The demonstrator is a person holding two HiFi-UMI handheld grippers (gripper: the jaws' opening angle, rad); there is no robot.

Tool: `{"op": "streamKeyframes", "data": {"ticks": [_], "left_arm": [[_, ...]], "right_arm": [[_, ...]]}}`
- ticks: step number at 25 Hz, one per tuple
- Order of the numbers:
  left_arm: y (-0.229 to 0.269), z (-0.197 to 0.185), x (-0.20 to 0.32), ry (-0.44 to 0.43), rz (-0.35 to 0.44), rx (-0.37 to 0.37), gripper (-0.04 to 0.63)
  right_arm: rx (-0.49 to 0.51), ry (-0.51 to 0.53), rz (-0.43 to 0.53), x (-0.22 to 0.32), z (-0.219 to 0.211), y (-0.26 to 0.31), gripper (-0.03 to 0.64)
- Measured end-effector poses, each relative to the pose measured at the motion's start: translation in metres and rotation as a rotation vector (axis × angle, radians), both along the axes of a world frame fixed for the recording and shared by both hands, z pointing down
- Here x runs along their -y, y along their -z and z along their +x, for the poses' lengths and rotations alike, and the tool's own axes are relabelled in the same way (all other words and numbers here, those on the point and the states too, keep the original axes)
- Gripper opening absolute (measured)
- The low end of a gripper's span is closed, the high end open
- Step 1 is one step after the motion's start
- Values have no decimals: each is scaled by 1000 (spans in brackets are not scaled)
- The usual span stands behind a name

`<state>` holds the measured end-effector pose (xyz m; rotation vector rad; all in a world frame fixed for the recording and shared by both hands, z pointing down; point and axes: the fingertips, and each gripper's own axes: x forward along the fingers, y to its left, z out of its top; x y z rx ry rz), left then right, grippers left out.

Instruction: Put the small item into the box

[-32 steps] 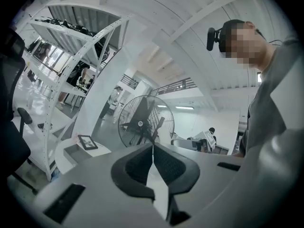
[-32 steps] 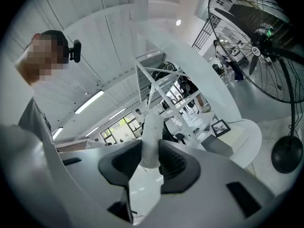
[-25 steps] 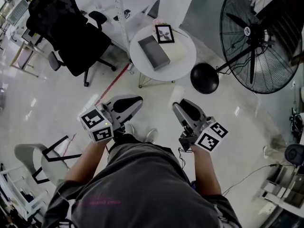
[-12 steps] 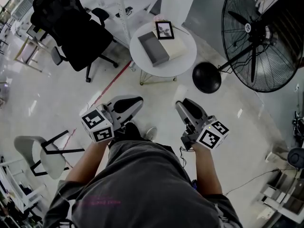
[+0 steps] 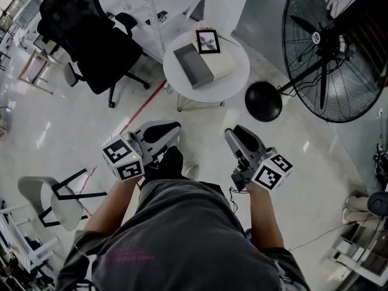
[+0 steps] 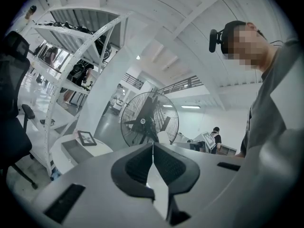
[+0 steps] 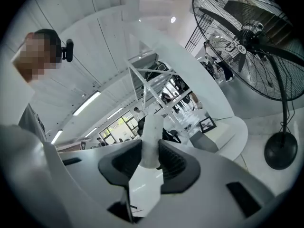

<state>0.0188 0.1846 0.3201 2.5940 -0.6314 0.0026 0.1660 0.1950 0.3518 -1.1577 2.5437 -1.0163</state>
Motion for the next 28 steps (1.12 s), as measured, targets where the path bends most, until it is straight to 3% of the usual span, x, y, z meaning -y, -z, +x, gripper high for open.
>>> {"op": "streamKeyframes", "data": {"ticks": [9,28], "left_arm": [[-3,-7,39,1,-9,-12,23],[-25,-62,198,-49,-51,-18,23]], "right_arm": [[-19,-11,-7,34,-3,-2,118],[-81,-31,-76,189,-65,-18,118]]}}
